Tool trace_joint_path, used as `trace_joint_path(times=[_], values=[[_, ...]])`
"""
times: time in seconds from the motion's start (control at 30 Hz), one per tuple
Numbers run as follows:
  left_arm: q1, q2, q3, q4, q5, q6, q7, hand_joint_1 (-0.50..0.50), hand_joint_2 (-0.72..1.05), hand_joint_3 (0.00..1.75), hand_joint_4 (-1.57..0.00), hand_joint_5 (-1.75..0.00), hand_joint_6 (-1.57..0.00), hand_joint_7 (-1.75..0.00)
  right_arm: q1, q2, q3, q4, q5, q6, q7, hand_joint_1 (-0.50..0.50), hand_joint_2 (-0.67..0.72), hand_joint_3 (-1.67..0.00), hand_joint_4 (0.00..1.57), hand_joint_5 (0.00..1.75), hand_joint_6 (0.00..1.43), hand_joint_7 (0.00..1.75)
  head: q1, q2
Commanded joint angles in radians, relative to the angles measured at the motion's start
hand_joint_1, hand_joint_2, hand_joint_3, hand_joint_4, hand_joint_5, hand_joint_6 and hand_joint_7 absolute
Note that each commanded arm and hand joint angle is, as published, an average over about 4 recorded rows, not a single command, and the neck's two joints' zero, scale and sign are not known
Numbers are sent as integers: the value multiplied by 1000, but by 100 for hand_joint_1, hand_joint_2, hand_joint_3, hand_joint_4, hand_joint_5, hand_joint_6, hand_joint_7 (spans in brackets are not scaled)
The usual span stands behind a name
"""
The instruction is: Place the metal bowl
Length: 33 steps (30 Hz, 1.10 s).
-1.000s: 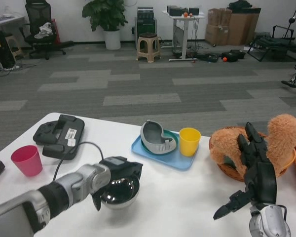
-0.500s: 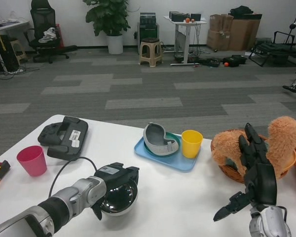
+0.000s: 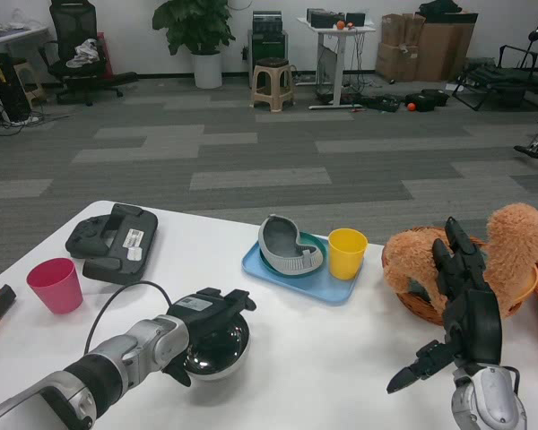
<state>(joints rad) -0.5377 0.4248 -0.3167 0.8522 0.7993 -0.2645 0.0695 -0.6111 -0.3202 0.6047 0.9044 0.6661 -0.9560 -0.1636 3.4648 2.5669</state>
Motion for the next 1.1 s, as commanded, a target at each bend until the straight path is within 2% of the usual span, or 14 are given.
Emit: trace_joint_path(times=[0.03, 0.07, 0.13, 0.17, 0.2, 0.3, 0.4, 0.5, 0.63, 0.83, 0.9, 0.97, 1.1], values=[[23, 3, 21, 0, -6, 1, -32, -48, 100, 65, 0, -3, 0, -23, 1, 2, -3, 7, 4, 5, -4, 9, 72, 0, 0, 0, 0, 14, -3, -3], [26, 3, 30, -5, -7, 1, -35, -48, 96, 35, 0, 0, 0, -17, 1, 3, -3, 7, 4, 5, -4, 10, 72, 0, 0, 0, 0, 14, -4, -4], [35, 3, 51, -18, -9, -4, -40, -48, 65, 17, 0, 0, 0, -14, 1, 4, -3, 8, 4, 5, -4, 11, 72, 0, 0, 0, 0, 14, -2, -5], [41, 3, 63, -26, -9, -8, -42, -48, 47, 13, 0, 0, 0, -12, 1, 4, -3, 9, 4, 6, -4, 10, 72, 0, 0, 0, 0, 14, -1, -6], [43, 3, 72, -33, -10, -10, -47, -47, 21, 9, 0, 0, 0, -10, 1, 4, -3, 10, 5, 6, -4, 10, 72, 0, 0, 0, 0, 14, -1, -6], [51, 3, 99, -53, -11, -13, -62, -46, -30, 4, 0, 0, 0, -7, 1, 4, -3, 11, 7, 6, -4, 9, 72, 0, 0, 0, 0, 14, -5, -6], [62, 3, 135, -68, -25, -15, -70, -46, -61, 0, 0, 0, 0, -3, 1, 4, -5, 13, 9, 6, -4, 11, 72, 0, 0, 0, 0, 14, -11, -5], [68, 2, 166, -75, -58, -22, -73, -46, -72, 0, 0, 0, 0, 0, 1, 4, -5, 17, 12, 6, -4, 12, 72, 0, 0, 0, 0, 14, -15, -4], [77, -14, 246, -98, -102, -53, -65, -46, -72, 0, 0, 0, 0, 0, 4, 4, -4, 18, 17, 6, -4, 12, 72, 0, 0, 0, 0, 14, -16, -6], [97, -61, 410, -209, -183, -108, -59, -47, -72, 0, 0, 0, 0, 0, 4, 4, -4, 20, 18, 5, -4, 12, 72, 0, 0, 0, 0, 14, -19, 19], [106, -92, 475, -238, -281, -143, -60, -47, -72, 0, 0, 0, 0, 0, 5, 4, -5, 19, 18, 6, -4, 12, 72, 0, 0, 0, 0, 14, -23, 35], [109, -130, 528, -245, -435, -164, -93, -46, -72, 0, 0, 0, 0, 0, 5, 5, -6, 19, 18, 6, -4, 12, 72, 0, 0, 0, 0, 14, -26, 45], [91, -213, 600, -242, -831, -266, -215, -48, -72, 0, 0, 0, 0, 0, 5, 6, -7, 16, 18, 5, -4, 12, 72, 0, 0, 0, 0, 14, -36, 77]])
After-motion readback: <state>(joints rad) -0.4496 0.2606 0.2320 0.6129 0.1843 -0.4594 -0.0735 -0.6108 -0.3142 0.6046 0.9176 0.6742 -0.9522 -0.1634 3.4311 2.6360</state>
